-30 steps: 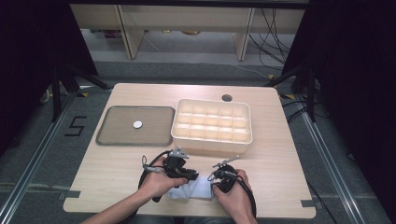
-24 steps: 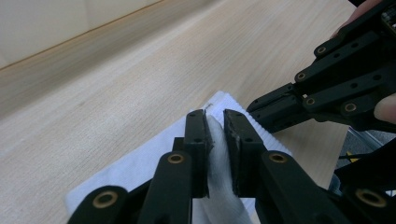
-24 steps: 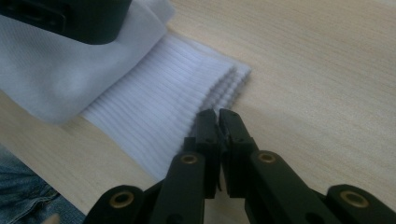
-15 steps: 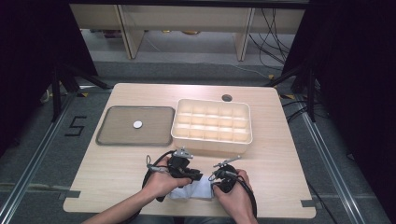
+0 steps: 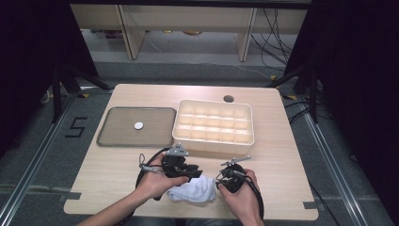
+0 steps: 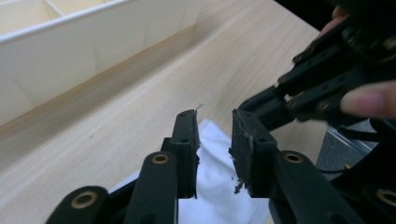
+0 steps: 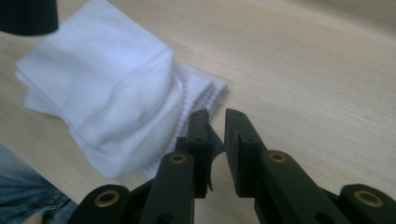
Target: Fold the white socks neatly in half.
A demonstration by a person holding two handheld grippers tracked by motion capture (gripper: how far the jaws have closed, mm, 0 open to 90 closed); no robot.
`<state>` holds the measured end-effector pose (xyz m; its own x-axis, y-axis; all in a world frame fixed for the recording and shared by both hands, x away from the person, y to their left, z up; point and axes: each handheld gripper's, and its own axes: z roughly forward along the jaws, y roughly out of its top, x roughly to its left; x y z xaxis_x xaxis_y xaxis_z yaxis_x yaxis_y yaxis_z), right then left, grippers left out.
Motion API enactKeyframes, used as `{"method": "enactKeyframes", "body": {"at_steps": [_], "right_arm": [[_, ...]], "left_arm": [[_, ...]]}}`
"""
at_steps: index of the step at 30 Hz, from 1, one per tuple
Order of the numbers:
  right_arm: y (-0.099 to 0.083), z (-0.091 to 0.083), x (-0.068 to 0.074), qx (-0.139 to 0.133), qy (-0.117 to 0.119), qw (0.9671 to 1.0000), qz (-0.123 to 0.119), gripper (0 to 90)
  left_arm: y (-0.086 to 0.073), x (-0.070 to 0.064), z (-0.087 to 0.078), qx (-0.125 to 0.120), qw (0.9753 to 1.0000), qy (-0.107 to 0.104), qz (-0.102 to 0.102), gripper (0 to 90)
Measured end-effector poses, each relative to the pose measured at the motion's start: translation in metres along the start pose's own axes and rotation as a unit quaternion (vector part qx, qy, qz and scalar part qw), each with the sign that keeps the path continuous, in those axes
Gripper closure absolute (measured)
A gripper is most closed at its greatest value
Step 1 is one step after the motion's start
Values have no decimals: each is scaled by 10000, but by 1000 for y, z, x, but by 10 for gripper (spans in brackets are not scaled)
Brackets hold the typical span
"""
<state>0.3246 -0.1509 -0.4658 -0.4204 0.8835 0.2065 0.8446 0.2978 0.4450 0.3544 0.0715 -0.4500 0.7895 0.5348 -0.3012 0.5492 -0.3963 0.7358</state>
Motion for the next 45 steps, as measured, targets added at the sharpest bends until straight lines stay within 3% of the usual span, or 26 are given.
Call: {"method": "enactKeyframes", "body": {"at_steps": [2,3,5,7,13,15,17,18,23,24,28,30,31,32,34,35,40,43,45], "right_arm": [[1,-3,-1,-84,-40,9999,-81,788],[1,-6,1,-144,175,9997,-44,783],[3,-9,5,-202,279,9994,-60,772],[5,-10,9,-160,457,9988,-40,759],[12,-7,19,-106,705,9975,-39,712],[15,-1,25,122,733,9971,151,691],[15,2,22,98,651,9978,32,683],[16,5,24,200,527,9982,226,679],[15,10,20,255,398,9987,166,672],[15,10,20,255,398,9987,166,672],[15,11,21,276,406,9986,175,674],[17,7,21,147,366,9990,206,673],[18,4,20,44,477,9988,142,673],[18,3,19,3,442,9990,87,671],[19,5,20,187,343,9990,212,659],[18,9,20,269,407,9985,228,648],[17,16,25,333,432,9982,231,644],[16,18,24,378,317,9988,17,695],[15,19,24,513,189,9985,-32,791]], "left_arm": [[-5,1,0,142,9999,23,-2,730],[-8,2,2,216,9998,-1,-23,740],[-16,2,8,386,9992,-95,-71,757],[-21,0,13,476,9987,-186,-41,765],[-30,-6,23,654,9974,-290,-1,768],[-31,-8,25,676,9973,-296,-29,768],[-34,-9,28,699,9972,-283,-19,768],[-35,-10,28,760,9967,-295,23,768],[-37,-13,32,757,9965,-350,33,767],[-36,-11,30,894,9951,-368,205,767],[-37,-12,30,932,9945,-390,262,765],[-38,-14,32,787,9961,-387,127,765],[-38,-14,32,781,9961,-386,122,765],[-37,-14,32,785,9961,-391,131,765],[-37,-15,32,786,9960,-398,146,764],[-37,-15,32,798,9959,-401,154,762],[-39,-17,33,824,9956,-425,158,762],[-40,-17,33,847,9952,-444,208,760],[-40,-17,31,874,9949,-451,240,755]]}}
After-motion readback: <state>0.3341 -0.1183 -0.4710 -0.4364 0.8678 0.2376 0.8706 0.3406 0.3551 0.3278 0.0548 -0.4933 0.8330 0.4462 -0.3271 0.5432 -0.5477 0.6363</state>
